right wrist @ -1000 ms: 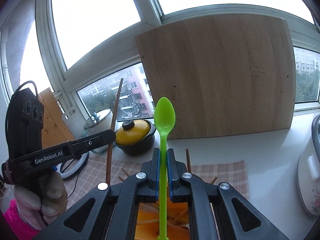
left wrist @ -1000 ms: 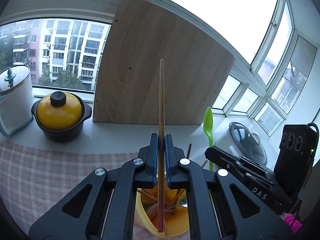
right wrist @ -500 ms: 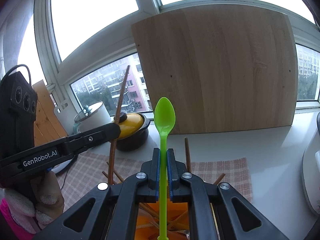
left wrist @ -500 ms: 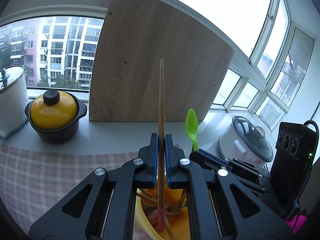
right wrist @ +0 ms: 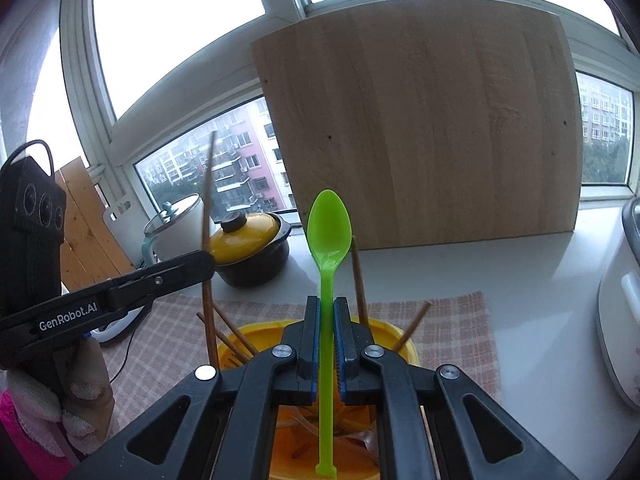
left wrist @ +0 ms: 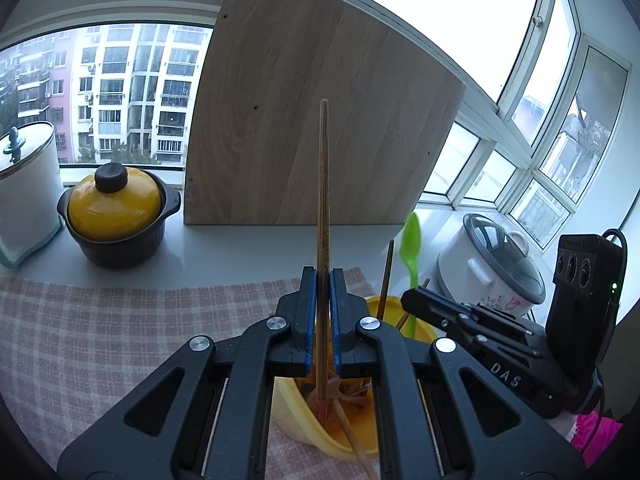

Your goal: Organize utensils

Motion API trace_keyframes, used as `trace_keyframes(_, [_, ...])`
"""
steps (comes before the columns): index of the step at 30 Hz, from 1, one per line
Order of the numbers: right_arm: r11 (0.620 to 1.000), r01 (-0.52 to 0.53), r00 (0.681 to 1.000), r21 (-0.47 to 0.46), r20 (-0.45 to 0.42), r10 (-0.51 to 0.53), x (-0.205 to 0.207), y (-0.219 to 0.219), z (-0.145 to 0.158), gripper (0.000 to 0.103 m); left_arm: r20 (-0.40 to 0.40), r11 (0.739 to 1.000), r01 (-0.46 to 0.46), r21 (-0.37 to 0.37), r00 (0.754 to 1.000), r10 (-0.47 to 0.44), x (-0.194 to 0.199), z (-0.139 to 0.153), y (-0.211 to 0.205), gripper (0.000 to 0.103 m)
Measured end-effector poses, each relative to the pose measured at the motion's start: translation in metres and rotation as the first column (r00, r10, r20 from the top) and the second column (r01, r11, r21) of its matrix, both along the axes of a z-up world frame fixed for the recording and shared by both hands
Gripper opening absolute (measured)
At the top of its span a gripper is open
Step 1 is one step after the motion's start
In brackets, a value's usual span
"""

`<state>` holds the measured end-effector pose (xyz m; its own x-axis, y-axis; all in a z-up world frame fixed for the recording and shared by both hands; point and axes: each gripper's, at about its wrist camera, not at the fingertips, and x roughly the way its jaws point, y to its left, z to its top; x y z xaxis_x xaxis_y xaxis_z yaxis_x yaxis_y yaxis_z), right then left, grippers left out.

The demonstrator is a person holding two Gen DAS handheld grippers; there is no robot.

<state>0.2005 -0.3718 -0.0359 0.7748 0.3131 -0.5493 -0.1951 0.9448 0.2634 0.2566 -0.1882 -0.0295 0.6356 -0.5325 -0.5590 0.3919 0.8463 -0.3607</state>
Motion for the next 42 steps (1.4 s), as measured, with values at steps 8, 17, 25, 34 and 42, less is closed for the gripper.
trace_keyframes(8, [1.0, 0.004, 1.0, 0.0, -0.018, -0.004, -0.004, -0.001, 0.0, 0.007, -0.01, 0.999, 0.036, 0.015, 0.999, -0.036, -0.007, 0.001, -0.002, 0.004])
trace_keyframes(17, [0.999, 0.029, 0.999, 0.017, -0.026, -0.029, -0.019, -0.005, 0.004, 0.022, -0.013, 0.999, 0.042, 0.027, 0.999, -0.042, -0.019, 0.004, 0.005, 0.004])
trace_keyframes(25, [0.999, 0.048, 0.999, -0.013, -0.023, -0.048, -0.041, -0.001, 0.011, 0.022, 0.012, 0.998, 0.042, 0.043, 0.999, -0.042, -0.037, 0.012, 0.017, 0.004])
trace_keyframes(34, [0.994, 0.085, 0.996, -0.061, -0.021, -0.087, -0.067, 0.013, 0.022, 0.024, 0.06, 0.997, 0.047, 0.064, 0.997, -0.05, -0.066, 0.026, 0.031, 0.004])
trace_keyframes(42, [0.988, 0.111, 0.994, -0.107, -0.006, -0.113, -0.095, 0.023, 0.032, 0.029, 0.082, 0.994, 0.047, 0.097, 0.995, -0.055, -0.1, 0.033, 0.034, 0.005])
